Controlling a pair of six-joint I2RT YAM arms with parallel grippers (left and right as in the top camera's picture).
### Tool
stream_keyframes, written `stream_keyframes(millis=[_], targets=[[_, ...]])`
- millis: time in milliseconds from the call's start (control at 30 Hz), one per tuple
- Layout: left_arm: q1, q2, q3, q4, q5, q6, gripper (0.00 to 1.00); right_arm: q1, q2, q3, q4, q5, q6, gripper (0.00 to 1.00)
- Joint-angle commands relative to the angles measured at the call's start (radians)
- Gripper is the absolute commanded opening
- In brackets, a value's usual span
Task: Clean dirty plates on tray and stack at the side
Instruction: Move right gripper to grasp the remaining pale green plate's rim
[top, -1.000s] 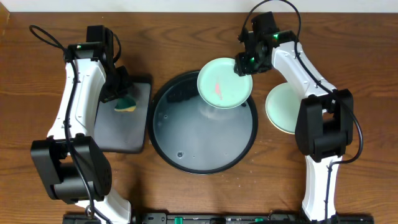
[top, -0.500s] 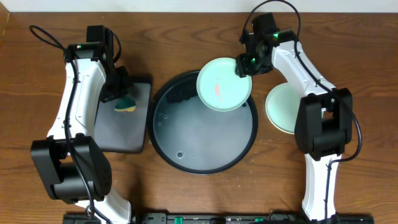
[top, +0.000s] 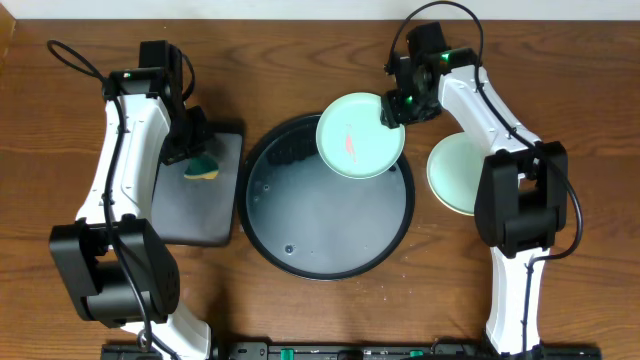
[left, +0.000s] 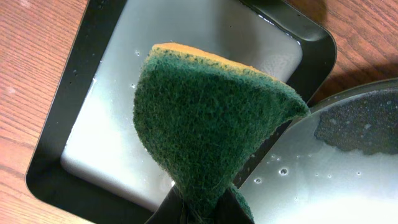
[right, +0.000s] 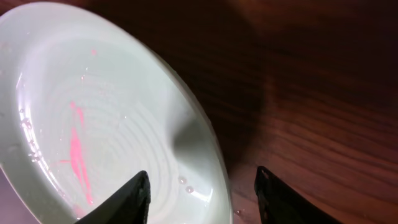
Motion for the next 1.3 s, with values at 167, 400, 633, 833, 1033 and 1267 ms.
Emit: stream_keyframes(millis=[167,400,633,833,1033,1267], targets=[[0.002,-0.021,-0.005,-0.002,-0.009,0.008,0.07,0.001,0.019,0.010,0.000,-0.033,-0.034,0.32],[0.002,-0.021,-0.005,-0.002,-0.009,0.008,0.08,0.001,0.026,-0.040,0.015,-0.033,-0.034,0.07],[0.002,-0.034,-0.003,-0.002,-0.010,0.021,0.08,0.010,-0.023,-0.026,-0.032,-0.060,-0.034,0.01],[-0.005,-0.149,0.000,-0.014,-0.009,0.023,0.07,0.092,-0.144,-0.026,-0.092,-0.063,0.141,0.01],[-0.089,-0.183,-0.006,-0.037,-0.008,-0.018,0.07,0.181,-0.136,-0.085,-0.115,-0.061,0.245,0.01],[-0.232,-0.168,-0.120,0.013,-0.008,-0.019,0.07,0.223,-0.136,-0.290,0.029,-0.075,0.332,0.01]])
